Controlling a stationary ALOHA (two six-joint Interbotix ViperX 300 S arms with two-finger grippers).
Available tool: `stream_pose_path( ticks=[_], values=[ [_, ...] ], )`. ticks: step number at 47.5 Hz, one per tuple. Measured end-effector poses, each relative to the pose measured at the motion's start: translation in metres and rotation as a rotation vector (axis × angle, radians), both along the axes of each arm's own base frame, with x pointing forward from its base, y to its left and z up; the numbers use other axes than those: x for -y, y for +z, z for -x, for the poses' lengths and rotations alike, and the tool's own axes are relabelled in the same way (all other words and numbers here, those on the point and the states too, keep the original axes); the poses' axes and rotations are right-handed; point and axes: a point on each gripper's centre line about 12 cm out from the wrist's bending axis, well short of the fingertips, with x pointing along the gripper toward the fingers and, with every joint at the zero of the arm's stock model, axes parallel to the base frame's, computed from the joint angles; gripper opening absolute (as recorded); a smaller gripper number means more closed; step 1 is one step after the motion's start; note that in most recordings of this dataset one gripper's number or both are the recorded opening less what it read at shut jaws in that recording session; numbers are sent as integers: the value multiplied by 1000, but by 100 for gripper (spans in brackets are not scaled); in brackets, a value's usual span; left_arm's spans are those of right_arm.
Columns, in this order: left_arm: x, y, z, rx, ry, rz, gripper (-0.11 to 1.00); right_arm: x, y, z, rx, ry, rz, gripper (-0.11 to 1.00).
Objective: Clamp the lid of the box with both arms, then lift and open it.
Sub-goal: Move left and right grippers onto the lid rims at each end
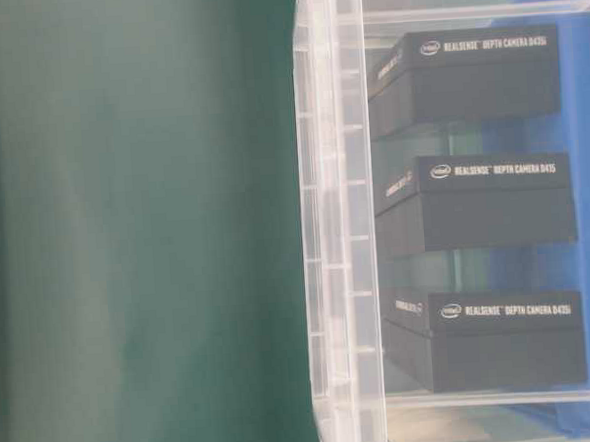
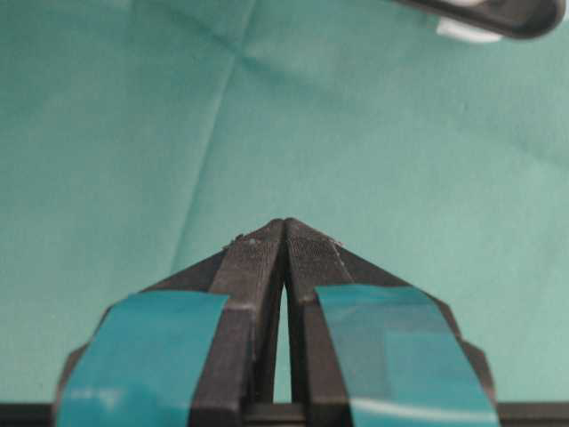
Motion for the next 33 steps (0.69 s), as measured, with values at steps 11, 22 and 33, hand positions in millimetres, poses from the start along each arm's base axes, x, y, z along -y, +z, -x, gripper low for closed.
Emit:
stream_pose_path(
  ticks=[11, 22, 33],
  values=[
    [-7, -4, -18, -23, -33, -8, 1, 4, -5, -8, -17, 2, -8, 0],
    [-15, -7, -36, -41, -55, -11, 1, 8, -10, -18, -19, 13, -7, 0],
    [-21, -6, -49, -50, -78, -20, 1, 5, -11, -34, -17, 74, 7, 0]
  ],
)
